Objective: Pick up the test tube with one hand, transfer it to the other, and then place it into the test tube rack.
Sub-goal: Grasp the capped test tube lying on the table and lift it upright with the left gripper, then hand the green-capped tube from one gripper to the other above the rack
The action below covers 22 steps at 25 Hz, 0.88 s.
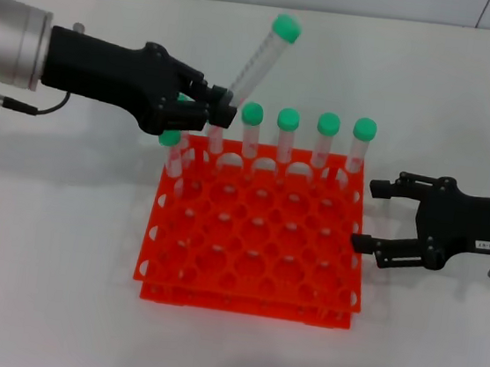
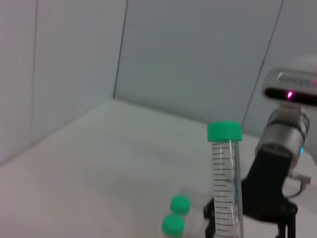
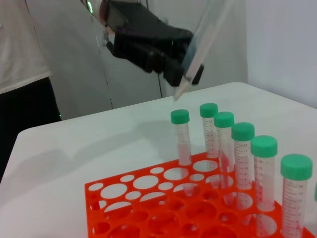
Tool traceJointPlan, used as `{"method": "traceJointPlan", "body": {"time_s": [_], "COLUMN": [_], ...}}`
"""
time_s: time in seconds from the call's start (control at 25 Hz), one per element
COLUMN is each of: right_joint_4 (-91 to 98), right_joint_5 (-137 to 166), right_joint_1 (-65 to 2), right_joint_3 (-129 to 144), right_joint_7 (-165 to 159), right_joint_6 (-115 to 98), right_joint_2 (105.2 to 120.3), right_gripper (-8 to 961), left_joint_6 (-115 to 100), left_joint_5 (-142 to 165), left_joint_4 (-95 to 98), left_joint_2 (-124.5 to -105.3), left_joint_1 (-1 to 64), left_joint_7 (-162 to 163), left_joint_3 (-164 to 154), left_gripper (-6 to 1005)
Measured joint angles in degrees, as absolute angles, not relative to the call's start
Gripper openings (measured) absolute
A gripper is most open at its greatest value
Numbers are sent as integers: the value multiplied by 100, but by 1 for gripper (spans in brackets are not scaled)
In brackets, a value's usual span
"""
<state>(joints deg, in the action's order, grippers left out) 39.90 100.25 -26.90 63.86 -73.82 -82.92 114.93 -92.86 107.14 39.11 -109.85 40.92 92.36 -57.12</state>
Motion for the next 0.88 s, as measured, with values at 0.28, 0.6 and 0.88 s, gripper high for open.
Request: {"method": "traceJointPlan", "body": {"time_s": [0.28, 0.6, 0.88], "right_joint_4": [3991, 3980, 3874], "right_joint_5": [10017, 10017, 9692], "right_joint_1": [-2633, -2620, -2619], "right_joint_3": [6061, 5858, 5453], "right_joint_7": [-7385, -7431, -7794], "right_joint_6": [-8422, -8717, -9010], "right_joint_2": [11479, 11474, 11494], "right_gripper": [870, 870, 870], "left_joint_6": [-9282, -9198, -8887], "left_joint_5": [11395, 11476, 11618], "left_joint_4": [3912, 3911, 3890], "left_joint_2": [-11043, -11187, -11401], "left_joint_1": [4410, 4459, 4383], "left_joint_7": [9402, 8761, 8497], "left_joint_3": [-5743, -5744, -5762], "left_gripper": [201, 203, 205]}}
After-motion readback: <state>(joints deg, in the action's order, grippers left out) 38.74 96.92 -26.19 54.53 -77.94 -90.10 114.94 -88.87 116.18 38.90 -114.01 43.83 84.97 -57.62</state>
